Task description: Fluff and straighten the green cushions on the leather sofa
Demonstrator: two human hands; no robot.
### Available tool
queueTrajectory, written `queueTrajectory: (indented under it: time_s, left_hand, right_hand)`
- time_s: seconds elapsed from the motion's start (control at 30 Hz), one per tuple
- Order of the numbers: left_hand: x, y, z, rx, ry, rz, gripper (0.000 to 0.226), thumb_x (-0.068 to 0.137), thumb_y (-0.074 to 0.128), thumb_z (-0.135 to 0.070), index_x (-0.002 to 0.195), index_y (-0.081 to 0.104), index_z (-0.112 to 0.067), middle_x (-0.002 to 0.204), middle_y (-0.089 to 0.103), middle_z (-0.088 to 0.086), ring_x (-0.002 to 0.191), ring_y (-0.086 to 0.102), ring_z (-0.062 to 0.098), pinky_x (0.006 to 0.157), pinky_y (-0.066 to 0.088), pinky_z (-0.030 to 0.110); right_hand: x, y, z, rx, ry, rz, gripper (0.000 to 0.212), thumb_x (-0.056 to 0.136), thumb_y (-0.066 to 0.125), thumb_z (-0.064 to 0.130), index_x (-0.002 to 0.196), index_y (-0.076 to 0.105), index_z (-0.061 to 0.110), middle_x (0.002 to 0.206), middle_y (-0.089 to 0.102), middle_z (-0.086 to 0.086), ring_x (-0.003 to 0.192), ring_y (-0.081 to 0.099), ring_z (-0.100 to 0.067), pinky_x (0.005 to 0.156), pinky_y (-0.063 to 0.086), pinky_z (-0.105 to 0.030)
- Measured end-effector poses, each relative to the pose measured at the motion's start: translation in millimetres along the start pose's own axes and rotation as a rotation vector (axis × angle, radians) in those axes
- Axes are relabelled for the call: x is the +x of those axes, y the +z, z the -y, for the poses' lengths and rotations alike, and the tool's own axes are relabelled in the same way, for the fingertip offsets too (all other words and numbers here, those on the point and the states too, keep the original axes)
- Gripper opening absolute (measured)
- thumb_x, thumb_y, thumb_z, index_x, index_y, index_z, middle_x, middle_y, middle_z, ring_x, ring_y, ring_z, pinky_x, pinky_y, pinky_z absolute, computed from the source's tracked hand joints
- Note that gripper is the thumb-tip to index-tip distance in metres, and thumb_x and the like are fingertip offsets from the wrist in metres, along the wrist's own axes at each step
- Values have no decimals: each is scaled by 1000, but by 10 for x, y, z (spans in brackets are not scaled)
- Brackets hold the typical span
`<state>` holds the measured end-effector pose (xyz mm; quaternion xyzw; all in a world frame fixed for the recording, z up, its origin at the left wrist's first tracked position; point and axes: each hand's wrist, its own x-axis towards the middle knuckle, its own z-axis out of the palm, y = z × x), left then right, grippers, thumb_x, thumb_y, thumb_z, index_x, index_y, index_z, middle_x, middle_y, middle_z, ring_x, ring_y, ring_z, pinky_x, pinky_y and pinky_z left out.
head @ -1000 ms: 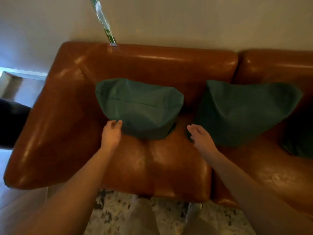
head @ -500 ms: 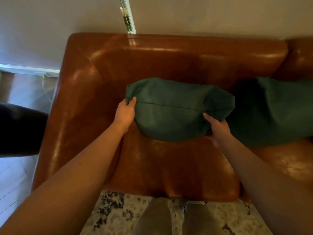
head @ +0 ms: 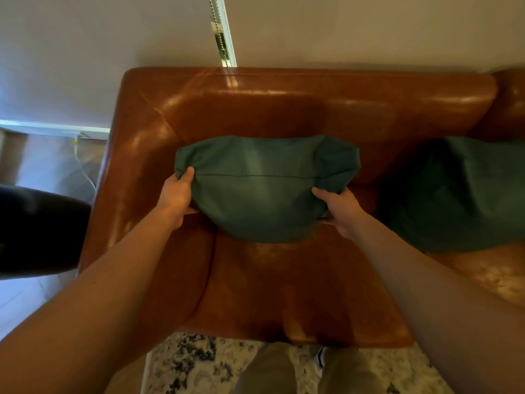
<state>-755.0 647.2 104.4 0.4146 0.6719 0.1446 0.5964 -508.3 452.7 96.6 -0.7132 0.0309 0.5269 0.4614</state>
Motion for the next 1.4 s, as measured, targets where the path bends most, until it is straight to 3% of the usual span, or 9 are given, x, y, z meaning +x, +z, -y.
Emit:
queueTrajectory:
  time_s: [0.27,0.43,0.6,0.77,0.87,1.0,1.1,1.3,1.4]
  left_hand:
    - [92,121,-42,45,-33,-8,43,99,46,-47,135,48,-23,119,57,-4,107,55,21,91,50,52]
    - [78,125,25,48,24,-51,30,99,47,-45,119,55,-25,105,62,-5,87,60,13,68,50,33]
    - [-19,140,152,82,138,-74,35,98,52,-39,125,59,-17,115,64,-1,100,62,17,92,51,36]
    - [-252,148,314,76,235,-49,40,96,57,-38,131,54,-21,118,62,-8,103,60,10,88,46,26]
    - [-415,121,453,113,255,-84,45,94,58,-41,133,50,-20,122,60,-6,107,59,13,90,47,29]
    - [-624,139,678,102,217,-129,47,94,57,-41,136,46,-21,130,60,1,116,58,23,101,47,47]
    - [-743,192,810,104,188,-107,47,94,56,-44,135,47,-23,130,60,0,116,58,21,101,47,47]
    - [-828,245,778,151,176,-172,48,93,53,-49,131,48,-20,126,61,9,114,58,37,97,48,55]
    - [-880,255,816,228,154,-268,37,93,52,-50,109,53,-17,111,64,14,102,61,39,90,52,54]
  right_hand:
    - [77,11,28,-85,-44,-58,63,91,67,31,145,37,21,145,47,-2,130,47,-29,108,40,-48]
    - [56,26,-3,-94,-71,-73,61,91,66,29,145,38,19,144,48,-2,129,48,-28,109,40,-45]
    - [-56,-64,-39,-61,-45,-92,59,92,65,29,144,40,18,142,49,-2,126,49,-25,99,42,-36]
    - [-244,-202,-105,-25,-78,-108,55,93,62,28,143,41,19,138,52,0,110,51,-17,91,41,-32]
    - [-349,-315,-171,-28,-102,-92,53,95,60,27,144,40,22,139,51,0,114,51,-17,95,41,-34]
    - [-466,-468,-268,-20,-104,-91,60,96,59,26,149,32,24,147,44,-2,130,46,-24,106,38,-42]
    - [-558,-569,-366,-30,-80,-91,67,96,59,28,153,23,24,155,34,-5,138,38,-27,113,34,-47]
    - [-685,-642,-566,-62,-52,-61,65,97,57,31,153,23,25,154,35,-7,136,41,-29,108,38,-44]
    - [-724,-638,-623,-65,-55,-74,64,97,57,31,152,25,25,152,38,-7,135,42,-28,104,39,-42]
